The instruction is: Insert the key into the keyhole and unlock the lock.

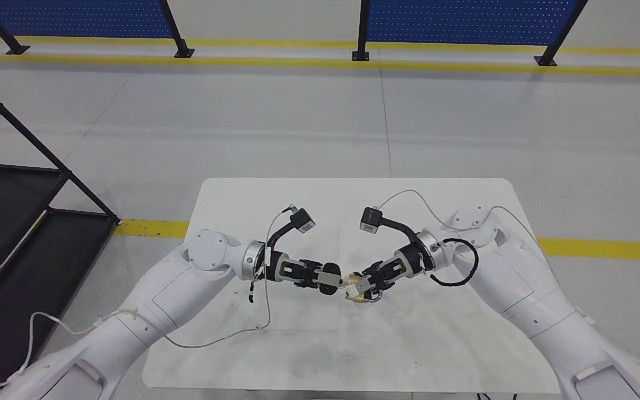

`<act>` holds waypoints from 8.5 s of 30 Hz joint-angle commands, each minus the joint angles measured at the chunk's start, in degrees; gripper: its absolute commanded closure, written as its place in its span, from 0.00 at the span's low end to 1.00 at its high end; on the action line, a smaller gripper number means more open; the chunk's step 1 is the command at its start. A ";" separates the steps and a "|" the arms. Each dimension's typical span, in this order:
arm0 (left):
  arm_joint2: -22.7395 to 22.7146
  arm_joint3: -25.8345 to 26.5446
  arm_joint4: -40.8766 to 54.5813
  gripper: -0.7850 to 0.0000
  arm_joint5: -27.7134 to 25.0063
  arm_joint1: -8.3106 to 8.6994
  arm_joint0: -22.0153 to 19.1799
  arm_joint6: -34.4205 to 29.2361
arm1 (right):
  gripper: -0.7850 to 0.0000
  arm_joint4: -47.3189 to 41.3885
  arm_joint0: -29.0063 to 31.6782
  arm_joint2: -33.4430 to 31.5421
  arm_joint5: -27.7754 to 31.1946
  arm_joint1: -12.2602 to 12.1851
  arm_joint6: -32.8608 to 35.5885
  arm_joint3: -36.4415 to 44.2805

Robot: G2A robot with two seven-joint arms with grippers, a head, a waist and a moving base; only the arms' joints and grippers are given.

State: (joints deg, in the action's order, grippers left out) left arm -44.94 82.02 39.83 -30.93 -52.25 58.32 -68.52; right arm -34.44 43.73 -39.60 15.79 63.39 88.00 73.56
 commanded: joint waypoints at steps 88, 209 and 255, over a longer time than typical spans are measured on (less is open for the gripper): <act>-12.56 5.76 -16.23 1.00 -3.97 -2.16 9.33 10.54 | 1.00 3.79 6.93 -7.66 -8.64 -0.29 -13.49 4.50; -23.64 24.68 -92.88 1.00 -15.35 -2.43 24.66 56.69 | 1.00 3.79 6.93 -7.66 -8.64 -0.29 -13.49 4.50; -23.77 25.16 -93.41 1.00 -14.97 -2.56 24.13 55.67 | 1.00 3.79 6.93 -7.66 -8.64 -0.29 -13.49 4.50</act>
State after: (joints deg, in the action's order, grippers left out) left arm -68.52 106.94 -53.31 -45.91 -54.83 82.35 -12.89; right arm -30.65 50.65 -47.26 7.16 63.10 74.51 78.06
